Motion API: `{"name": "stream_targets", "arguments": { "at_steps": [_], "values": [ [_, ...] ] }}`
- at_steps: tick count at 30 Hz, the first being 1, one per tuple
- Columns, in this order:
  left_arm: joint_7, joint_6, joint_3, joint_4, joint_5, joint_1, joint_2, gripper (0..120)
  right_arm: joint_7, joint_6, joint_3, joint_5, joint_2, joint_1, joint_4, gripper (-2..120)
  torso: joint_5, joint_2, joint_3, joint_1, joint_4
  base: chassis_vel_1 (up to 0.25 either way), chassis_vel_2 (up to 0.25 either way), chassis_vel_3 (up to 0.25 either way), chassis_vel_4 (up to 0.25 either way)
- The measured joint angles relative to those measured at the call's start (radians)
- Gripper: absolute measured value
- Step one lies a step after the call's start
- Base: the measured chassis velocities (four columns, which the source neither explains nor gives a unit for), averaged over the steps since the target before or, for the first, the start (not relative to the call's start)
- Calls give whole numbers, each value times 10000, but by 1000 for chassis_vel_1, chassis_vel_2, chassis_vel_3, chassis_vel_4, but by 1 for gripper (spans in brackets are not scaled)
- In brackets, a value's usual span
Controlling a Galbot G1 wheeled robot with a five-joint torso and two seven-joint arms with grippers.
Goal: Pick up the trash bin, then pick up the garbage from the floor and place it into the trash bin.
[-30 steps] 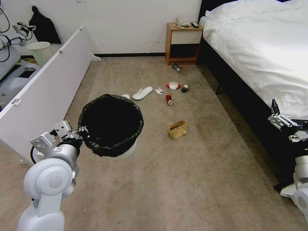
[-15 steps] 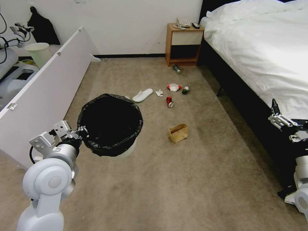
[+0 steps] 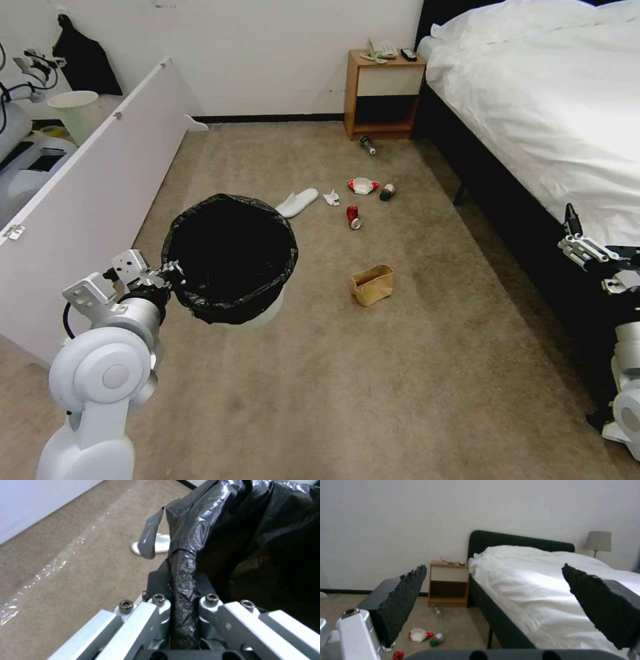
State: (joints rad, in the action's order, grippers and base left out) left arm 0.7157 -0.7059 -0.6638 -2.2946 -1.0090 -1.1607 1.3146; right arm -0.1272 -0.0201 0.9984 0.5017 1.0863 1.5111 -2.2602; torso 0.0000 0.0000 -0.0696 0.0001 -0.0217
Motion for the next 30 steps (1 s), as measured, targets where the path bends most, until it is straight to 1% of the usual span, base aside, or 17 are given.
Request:
{"name": "stream_targets", "arguments": {
  "at_steps": [20,30],
  "values": [
    [12,15,31,25,2,33,-12,4,88,-14,19,28,-41,-28,30,100,0,-1,0,0,1,-83,82,87,-88],
    [20,21,47,25,-11,29,-31,4,102,-37,23,48,-60,-18,18,100,0,0,0,0,0,-111,96,108,-90]
  ]
}}
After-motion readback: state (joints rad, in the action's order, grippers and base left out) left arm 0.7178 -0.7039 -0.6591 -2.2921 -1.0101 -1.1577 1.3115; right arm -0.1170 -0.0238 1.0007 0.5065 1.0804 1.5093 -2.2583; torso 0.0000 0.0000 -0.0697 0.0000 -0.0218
